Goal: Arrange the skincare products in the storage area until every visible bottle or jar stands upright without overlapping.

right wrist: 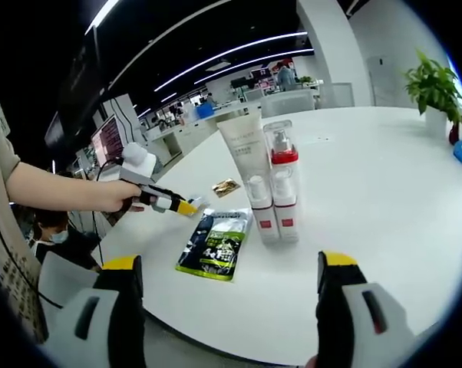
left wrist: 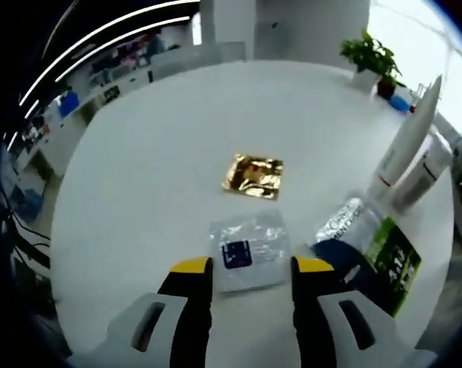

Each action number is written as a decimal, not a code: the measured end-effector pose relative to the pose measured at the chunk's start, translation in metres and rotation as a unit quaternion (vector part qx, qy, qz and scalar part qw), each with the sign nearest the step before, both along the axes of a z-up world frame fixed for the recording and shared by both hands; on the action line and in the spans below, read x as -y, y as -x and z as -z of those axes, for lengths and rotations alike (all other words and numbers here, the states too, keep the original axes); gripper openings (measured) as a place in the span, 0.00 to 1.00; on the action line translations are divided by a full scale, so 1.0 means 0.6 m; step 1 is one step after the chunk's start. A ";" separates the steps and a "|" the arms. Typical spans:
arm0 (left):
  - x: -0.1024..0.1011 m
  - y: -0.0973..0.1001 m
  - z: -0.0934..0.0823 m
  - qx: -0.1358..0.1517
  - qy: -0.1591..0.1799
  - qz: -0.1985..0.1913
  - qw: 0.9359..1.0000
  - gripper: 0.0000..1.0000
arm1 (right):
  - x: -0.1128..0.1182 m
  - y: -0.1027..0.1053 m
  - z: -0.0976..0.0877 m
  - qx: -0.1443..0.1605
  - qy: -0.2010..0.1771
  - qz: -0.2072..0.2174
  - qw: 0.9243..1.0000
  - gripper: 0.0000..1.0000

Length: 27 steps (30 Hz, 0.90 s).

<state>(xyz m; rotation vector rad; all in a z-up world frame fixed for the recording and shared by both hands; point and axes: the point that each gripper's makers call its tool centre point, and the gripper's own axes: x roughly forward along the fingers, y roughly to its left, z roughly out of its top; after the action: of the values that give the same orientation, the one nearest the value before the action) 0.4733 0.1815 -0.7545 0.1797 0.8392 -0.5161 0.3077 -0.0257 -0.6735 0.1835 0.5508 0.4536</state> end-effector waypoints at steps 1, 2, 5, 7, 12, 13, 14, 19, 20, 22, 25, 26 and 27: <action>0.003 0.002 -0.002 0.002 0.003 -0.001 1.000 0.37 | 0.000 0.000 0.000 0.000 0.000 0.000 1.000 0.94; 0.006 0.006 -0.006 0.005 0.006 0.000 1.000 0.37 | -0.001 0.000 0.000 -0.001 -0.002 -0.001 1.000 0.94; 0.016 0.016 -0.018 0.017 0.010 0.004 1.000 0.37 | -0.002 0.001 0.001 -0.001 -0.002 -0.002 1.000 0.93; 0.022 0.022 -0.025 0.025 0.014 0.008 1.000 0.37 | -0.001 0.001 0.000 0.000 -0.002 -0.002 1.000 0.93; 0.035 0.047 -0.041 0.041 0.020 0.023 0.999 0.37 | -0.002 0.001 0.000 -0.001 -0.004 -0.003 1.000 0.93; 0.036 0.051 -0.043 0.042 0.019 0.026 0.999 0.37 | -0.002 0.001 0.001 -0.001 -0.003 -0.004 1.000 0.93; 0.037 0.054 -0.044 0.044 0.018 0.030 0.998 0.37 | -0.003 0.001 0.001 -0.001 -0.003 -0.004 1.000 0.93; 0.041 0.073 -0.050 0.048 0.020 0.040 0.998 0.37 | -0.004 0.001 0.001 -0.001 -0.002 -0.007 1.000 0.93; 0.041 0.076 -0.051 0.048 0.021 0.040 0.998 0.37 | -0.004 0.001 0.001 -0.001 -0.002 -0.008 1.000 0.93; 0.041 0.083 -0.054 0.049 0.023 0.041 0.998 0.37 | -0.005 0.001 0.000 0.000 -0.002 -0.008 1.000 0.93; 0.043 0.095 -0.058 0.051 0.023 0.044 0.997 0.37 | -0.005 0.001 0.000 0.001 -0.004 -0.009 1.000 0.93; 0.044 0.099 -0.059 0.051 0.023 0.045 0.997 0.37 | -0.006 0.001 -0.001 0.001 -0.004 -0.010 1.000 0.93; 0.044 0.103 -0.061 0.052 0.023 0.047 0.997 0.37 | -0.007 0.002 -0.001 0.001 -0.004 -0.011 1.000 0.93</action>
<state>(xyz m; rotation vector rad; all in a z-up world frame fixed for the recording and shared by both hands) 0.4117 0.1550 -0.7178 0.2028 0.7189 -0.6098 0.3067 -0.0216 -0.6730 0.1845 0.5487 0.4772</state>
